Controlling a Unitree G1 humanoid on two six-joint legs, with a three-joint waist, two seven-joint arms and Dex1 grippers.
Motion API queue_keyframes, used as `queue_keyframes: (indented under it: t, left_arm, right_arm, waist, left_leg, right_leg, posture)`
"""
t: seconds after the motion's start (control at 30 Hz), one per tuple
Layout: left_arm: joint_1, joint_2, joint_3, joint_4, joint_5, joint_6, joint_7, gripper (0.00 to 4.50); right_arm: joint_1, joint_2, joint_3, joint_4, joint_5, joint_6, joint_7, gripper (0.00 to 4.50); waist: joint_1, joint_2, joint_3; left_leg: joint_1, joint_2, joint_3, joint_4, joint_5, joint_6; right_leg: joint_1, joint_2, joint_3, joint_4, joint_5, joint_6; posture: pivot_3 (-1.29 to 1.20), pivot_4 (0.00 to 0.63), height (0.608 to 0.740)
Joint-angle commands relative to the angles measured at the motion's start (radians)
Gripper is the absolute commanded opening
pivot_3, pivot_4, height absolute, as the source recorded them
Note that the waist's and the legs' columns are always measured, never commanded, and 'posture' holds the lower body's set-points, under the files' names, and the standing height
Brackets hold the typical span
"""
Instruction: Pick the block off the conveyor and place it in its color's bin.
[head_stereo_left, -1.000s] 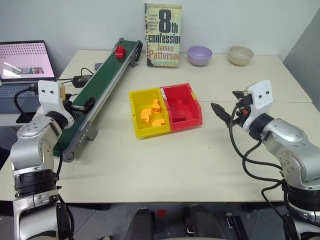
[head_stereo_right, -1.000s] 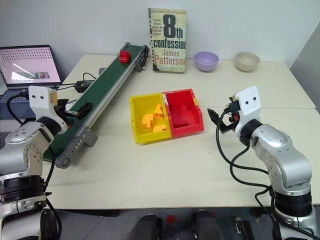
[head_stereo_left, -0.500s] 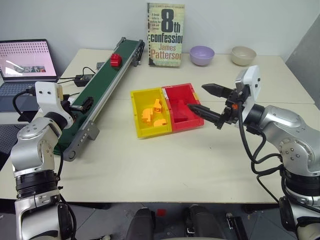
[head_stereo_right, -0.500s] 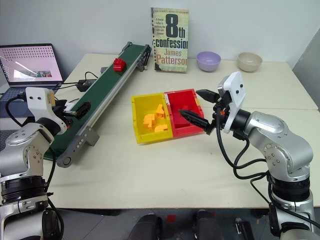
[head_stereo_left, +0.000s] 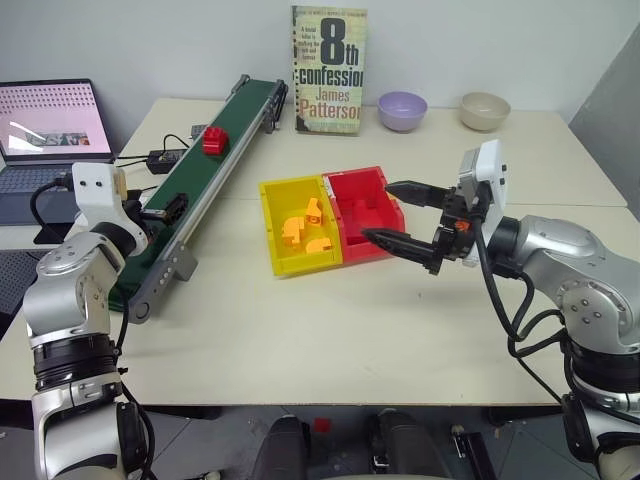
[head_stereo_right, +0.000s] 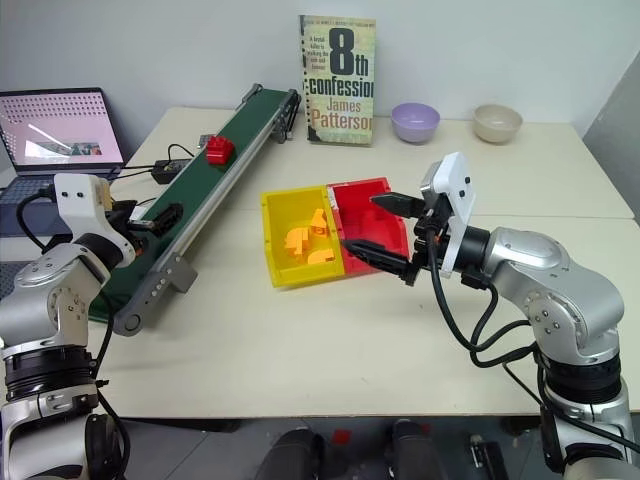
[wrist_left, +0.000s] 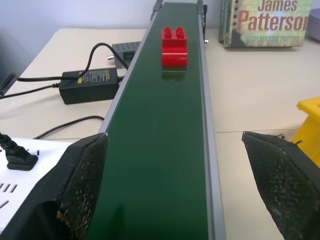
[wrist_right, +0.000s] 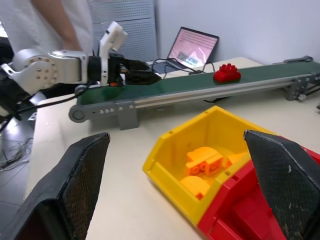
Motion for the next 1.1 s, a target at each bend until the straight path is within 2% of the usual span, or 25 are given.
queue_keyframes:
  t: [0.03,0.87,0.93,1.0,1.1]
  left_arm:
    - [-0.040,0.009,-0.006,0.022,-0.001,-0.015,0.003,4.45]
    - [-0.151,0.030,-0.090,0.273,0.073,-0.130,-0.032,4.45]
    - [-0.152,0.033,-0.081,0.284,0.076,-0.138,-0.020,4.10]
    - [-0.142,0.040,-0.076,0.279,0.074,-0.134,-0.023,3.93]
    - [-0.110,0.050,-0.066,0.244,0.067,-0.112,-0.014,3.25]
  right_arm:
    - [-0.008,-0.017,-0.018,-0.045,0.042,0.005,0.005,4.50]
    - [0.003,-0.057,-0.026,-0.077,0.107,0.022,-0.026,4.50]
    - [0.002,-0.060,-0.028,-0.075,0.107,0.021,-0.027,4.50]
    - [-0.001,-0.062,-0.030,-0.071,0.109,0.021,-0.028,4.50]
    - [-0.006,-0.063,-0.029,-0.063,0.108,0.018,-0.026,4.50]
  waist:
    - [0.001,0.000,0.000]
    - [0.000,0.000,0.000]
    - [0.000,0.000,0.000]
    - [0.000,0.000,0.000]
    - [0.000,0.000,0.000]
  left_leg:
    - [0.000,0.000,0.000,0.000,0.000,0.000]
    - [0.000,0.000,0.000,0.000,0.000,0.000]
    - [0.000,0.000,0.001,0.000,0.000,0.000]
    - [0.000,0.000,0.001,0.000,0.000,0.000]
    - [0.000,0.000,0.000,0.000,0.000,0.000]
  right_leg:
    - [0.000,0.000,0.000,0.000,0.000,0.000]
    - [0.000,0.000,-0.001,0.000,0.000,0.000]
    - [0.000,0.000,-0.001,0.000,0.000,0.000]
    - [0.000,0.000,-0.001,0.000,0.000,0.000]
    - [0.000,0.000,0.000,0.000,0.000,0.000]
  posture:
    - [0.00,0.150,0.740]
    - [0.00,0.150,0.740]
    - [0.00,0.150,0.740]
    - [0.00,0.150,0.740]
    - [0.00,0.150,0.740]
